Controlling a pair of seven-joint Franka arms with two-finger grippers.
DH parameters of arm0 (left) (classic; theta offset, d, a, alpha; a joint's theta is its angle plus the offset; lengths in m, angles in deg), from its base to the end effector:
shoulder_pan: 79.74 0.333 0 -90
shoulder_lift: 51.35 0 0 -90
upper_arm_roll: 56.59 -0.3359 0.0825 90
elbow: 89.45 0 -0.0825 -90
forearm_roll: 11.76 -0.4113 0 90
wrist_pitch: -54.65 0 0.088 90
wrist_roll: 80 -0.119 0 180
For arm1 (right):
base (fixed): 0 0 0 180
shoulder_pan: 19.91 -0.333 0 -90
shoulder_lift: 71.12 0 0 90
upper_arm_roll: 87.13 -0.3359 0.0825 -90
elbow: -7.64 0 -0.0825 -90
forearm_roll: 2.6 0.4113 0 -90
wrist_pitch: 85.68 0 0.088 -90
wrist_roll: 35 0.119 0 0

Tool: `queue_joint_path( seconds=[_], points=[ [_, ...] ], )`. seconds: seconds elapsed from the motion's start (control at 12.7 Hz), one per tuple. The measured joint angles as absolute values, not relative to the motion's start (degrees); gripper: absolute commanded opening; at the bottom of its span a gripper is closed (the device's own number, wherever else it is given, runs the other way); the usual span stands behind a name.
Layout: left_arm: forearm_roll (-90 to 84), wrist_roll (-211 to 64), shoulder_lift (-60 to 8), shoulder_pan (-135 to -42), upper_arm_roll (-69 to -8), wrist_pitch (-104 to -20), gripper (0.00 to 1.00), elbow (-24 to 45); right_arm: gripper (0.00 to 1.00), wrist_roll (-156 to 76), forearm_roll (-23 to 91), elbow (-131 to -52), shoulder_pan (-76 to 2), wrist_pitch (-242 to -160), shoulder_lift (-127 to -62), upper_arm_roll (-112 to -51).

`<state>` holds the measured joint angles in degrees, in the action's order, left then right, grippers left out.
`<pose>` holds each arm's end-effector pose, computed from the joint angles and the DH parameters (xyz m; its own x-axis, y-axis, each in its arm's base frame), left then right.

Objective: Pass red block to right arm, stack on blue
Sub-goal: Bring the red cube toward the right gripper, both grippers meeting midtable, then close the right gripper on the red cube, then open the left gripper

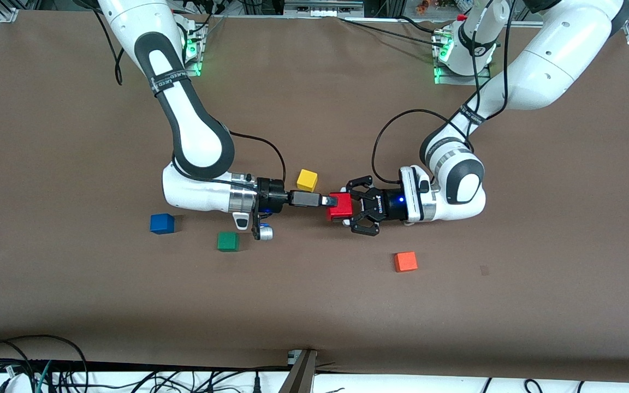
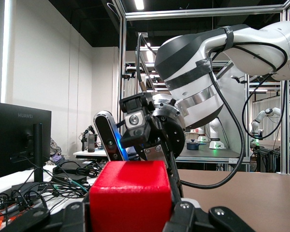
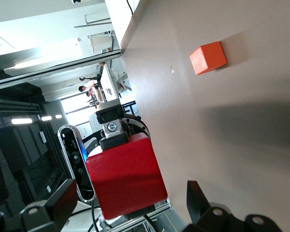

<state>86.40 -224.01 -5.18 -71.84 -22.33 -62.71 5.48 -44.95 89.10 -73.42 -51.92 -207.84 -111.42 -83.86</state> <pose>0.6619 -0.3215 0.2456 -0.0079 0.1373 0.9905 -0.9923 -0.1238 0.0092 0.6636 0.4371 0.3205 0.9570 -0.0786 -0.2794 -0.2902 -0.2753 -0.9165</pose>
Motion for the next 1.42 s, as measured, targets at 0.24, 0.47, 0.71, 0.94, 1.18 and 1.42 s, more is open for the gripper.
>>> queue_joint_path(
  seconds=[0.24, 0.47, 0.71, 0.94, 1.18, 1.42],
  points=[
    [86.4, -224.11, -5.18, -71.84, -22.34, -62.71, 0.03, 5.43, 1.0, -45.08, 89.1, -73.42, -52.32, -208.15, -111.42, -83.86],
    [86.4, -224.41, -5.17, -71.82, -22.34, -62.71, 0.0, 4.74, 0.97, -45.09, 89.1, -73.43, -52.65, -208.87, -111.42, -83.86],
    [86.36, -224.56, -5.17, -71.85, -22.61, -63.0, 0.0, 2.69, 0.64, -45.33, 89.5, -72.85, -52.91, -209.48, -111.4, -83.86],
    [86.3, -225.02, -5.16, -71.86, -23.01, -63.55, 0.0, 2.3, 0.47, -45.87, 90.06, -71.97, -52.92, -209.79, -111.33, -83.86],
    [86.2, -225.07, -5.06, -72.25, -23.22, -64.55, 0.0, 2.23, 0.38, -46.25, 90.17, -71.76, -52.89, -209.81, -111.29, -83.79],
    [86.2, -225.07, -5.06, -72.28, -23.23, -64.54, 0.0, 2.19, 0.52, -46.49, 90.18, -71.76, -52.88, -209.82, -111.29, -83.78]
  ],
)
